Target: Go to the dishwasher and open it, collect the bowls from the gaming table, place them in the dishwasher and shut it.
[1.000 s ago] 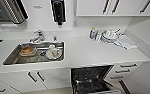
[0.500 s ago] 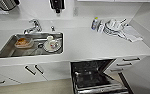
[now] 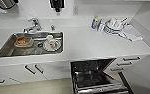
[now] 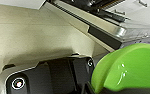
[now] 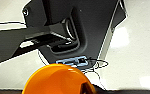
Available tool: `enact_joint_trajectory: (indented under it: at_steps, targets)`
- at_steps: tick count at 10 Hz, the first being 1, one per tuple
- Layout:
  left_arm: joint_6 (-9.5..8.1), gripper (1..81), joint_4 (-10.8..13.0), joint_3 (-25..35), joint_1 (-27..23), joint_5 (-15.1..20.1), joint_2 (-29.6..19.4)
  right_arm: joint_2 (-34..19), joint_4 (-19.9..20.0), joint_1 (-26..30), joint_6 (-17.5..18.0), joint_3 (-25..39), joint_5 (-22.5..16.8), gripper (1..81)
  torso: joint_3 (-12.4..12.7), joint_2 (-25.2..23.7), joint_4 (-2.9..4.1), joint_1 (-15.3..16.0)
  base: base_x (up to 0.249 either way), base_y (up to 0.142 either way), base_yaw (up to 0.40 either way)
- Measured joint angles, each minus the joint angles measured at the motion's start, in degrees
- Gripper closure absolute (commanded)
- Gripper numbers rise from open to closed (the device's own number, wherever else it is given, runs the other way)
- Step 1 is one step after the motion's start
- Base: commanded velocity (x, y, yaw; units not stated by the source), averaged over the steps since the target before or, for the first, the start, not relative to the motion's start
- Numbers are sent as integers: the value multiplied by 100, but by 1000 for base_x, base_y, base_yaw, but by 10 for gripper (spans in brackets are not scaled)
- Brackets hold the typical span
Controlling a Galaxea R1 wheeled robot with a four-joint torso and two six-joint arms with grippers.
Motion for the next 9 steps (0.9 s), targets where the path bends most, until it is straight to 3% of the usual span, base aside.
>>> enact_joint_trajectory:
  at_steps: [3, 5, 9]
  targets:
    - [-52, 811, -76, 12, -841, 614, 262, -15, 5, 0, 0, 9, 245, 811, 0, 0, 0, 2, 0, 0, 0]
    - [-77, 811, -169, 12, -1335, 785, 670, -9, 5, 0, 0, 10, 258, 811, -2, 2, 0, 5, 0, 0, 0]
    - [-249, 811, -235, -316, -1680, 1061, 1602, 63, 5, -5, 0, 10, 262, 811, -5, 5, 0, 6, 0, 0, 0]
